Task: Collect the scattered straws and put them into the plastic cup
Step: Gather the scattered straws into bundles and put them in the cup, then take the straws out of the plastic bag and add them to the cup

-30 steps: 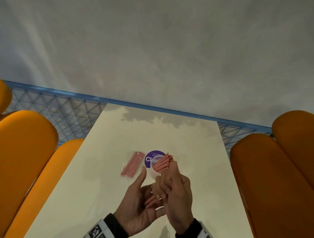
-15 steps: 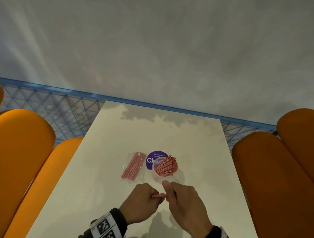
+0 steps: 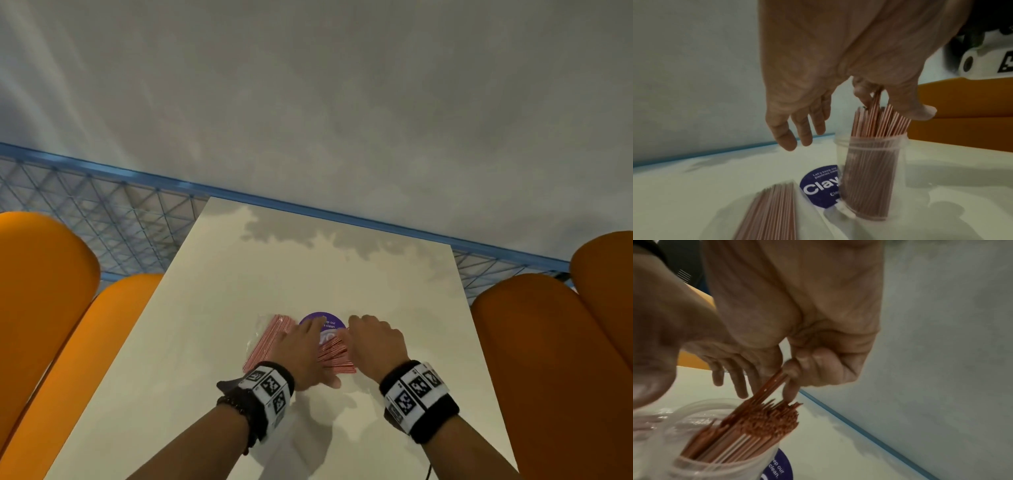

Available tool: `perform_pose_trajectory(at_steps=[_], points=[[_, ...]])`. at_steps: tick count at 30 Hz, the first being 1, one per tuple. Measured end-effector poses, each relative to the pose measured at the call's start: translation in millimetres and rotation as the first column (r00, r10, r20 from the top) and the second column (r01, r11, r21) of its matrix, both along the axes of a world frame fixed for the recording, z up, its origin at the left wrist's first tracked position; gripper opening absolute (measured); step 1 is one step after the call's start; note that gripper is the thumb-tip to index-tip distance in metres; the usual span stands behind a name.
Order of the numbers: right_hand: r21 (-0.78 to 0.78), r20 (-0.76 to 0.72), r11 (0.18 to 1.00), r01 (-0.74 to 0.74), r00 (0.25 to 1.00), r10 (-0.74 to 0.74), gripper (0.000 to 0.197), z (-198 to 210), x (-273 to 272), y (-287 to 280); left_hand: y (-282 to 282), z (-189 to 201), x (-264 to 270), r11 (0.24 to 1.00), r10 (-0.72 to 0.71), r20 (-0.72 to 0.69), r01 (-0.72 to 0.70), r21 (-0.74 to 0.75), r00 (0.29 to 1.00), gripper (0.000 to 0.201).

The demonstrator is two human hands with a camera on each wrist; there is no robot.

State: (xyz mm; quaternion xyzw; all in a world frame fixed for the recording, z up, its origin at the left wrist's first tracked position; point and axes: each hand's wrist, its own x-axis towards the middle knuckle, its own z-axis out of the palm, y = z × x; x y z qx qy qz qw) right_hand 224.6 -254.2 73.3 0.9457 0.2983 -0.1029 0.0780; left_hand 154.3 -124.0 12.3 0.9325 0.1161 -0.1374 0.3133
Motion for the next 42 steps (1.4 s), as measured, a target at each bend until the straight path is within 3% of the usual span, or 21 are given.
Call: perform_pose_trajectory(at_steps=[4, 6, 8, 11, 15, 17, 21, 24, 27, 29, 31, 33, 35, 38, 40, 42], points=[[0.150, 0.133, 0.989, 0.005, 0.991, -0.025, 0.034, -15.1, 14.8, 2.9, -7.1, -11.8, 4.8, 0.999, -0.037, -0.014, 0.038, 0.030, 0.999, 0.102], [0.248, -0.020, 0.969, -0.019, 0.999, 0.025, 0.032, -29.0, 20.1, 2.2, -6.1, -14.3, 3.8, 0.999, -0.032, -0.001, 0.032, -0.004, 0.999, 0.097], [0.344, -0.199, 0.935, 0.085, 0.980, -0.016, 0.034, -41.3, 14.0, 2.1, -4.7, -16.7, 2.7, 0.999, -0.016, 0.018, 0.017, -0.045, 1.000, 0.093], [0.520, -0.215, 0.818, 0.245, 0.965, -0.153, 0.027, -63.8, -12.2, -1.1, -4.6, -17.4, -0.6, 0.997, 0.010, 0.068, -0.004, -0.079, 0.998, 0.087], [0.698, -0.078, 0.681, 0.221, 0.969, -0.234, 0.015, -82.7, -36.6, 4.0, -7.6, -19.0, -3.1, 0.995, 0.040, 0.102, -0.031, -0.090, 0.994, 0.084], [0.668, -0.086, 0.699, 0.255, 0.960, -0.268, 0.013, -88.6, -31.2, 7.1, -8.1, -21.4, -3.1, 0.994, 0.046, 0.097, -0.035, -0.108, 0.994, 0.087], [0.509, -0.122, 0.822, 0.255, 0.967, -0.224, 0.042, -98.1, -18.6, 4.1, -9.0, -21.2, -5.7, 0.994, 0.020, 0.081, -0.012, -0.107, 0.996, 0.097], [0.616, -0.130, 0.739, 0.272, 0.961, -0.246, 0.029, -79.4, -21.1, -1.7, 6.1, -19.0, -10.3, 0.975, 0.031, 0.051, -0.018, -0.224, 0.998, 0.100], [0.733, -0.045, 0.653, 0.193, 0.971, -0.237, 0.029, -56.6, -31.9, -20.6, 39.8, -30.1, -14.5, 0.896, 0.309, 0.068, -0.267, -0.354, 0.948, 0.069], [0.784, -0.019, 0.601, 0.154, 0.974, -0.226, 0.021, -47.2, -47.2, -34.6, 67.2, -48.5, -15.2, 0.800, 0.561, 0.034, -0.531, -0.281, 0.827, 0.040], [0.823, 0.036, 0.561, 0.084, 0.979, -0.200, 0.017, -45.0, -68.6, -47.2, 85.5, -64.6, -13.8, 0.717, 0.688, -0.043, -0.688, -0.111, 0.724, 0.036], [0.848, 0.012, 0.525, 0.075, 0.987, -0.162, 0.012, -46.1, -92.4, -55.0, 88.1, -75.5, -9.4, 0.717, 0.692, -0.140, -0.697, 0.014, 0.708, 0.050], [0.799, -0.102, 0.571, 0.188, 0.978, -0.179, 0.020, -49.9, -109.9, -48.7, 78.8, -77.6, -4.4, 0.776, 0.627, -0.215, -0.625, 0.082, 0.749, 0.055], [0.701, -0.270, 0.606, 0.377, 0.926, -0.265, 0.040, -67.7, -122.0, -45.3, 61.2, -71.2, -2.3, 0.853, 0.522, -0.248, -0.502, 0.143, 0.816, 0.035], [0.692, -0.224, 0.662, 0.288, 0.957, -0.182, 0.034, -75.5, -122.7, -53.7, 53.9, -60.8, -6.6, 0.843, 0.531, -0.222, -0.537, 0.037, 0.818, 0.030], [0.638, -0.348, 0.699, 0.323, 0.931, -0.113, 0.015, -70.8, -126.7, -67.1, 52.3, -46.4, -19.3, 0.752, 0.599, -0.199, -0.630, -0.196, 0.776, 0.039]])
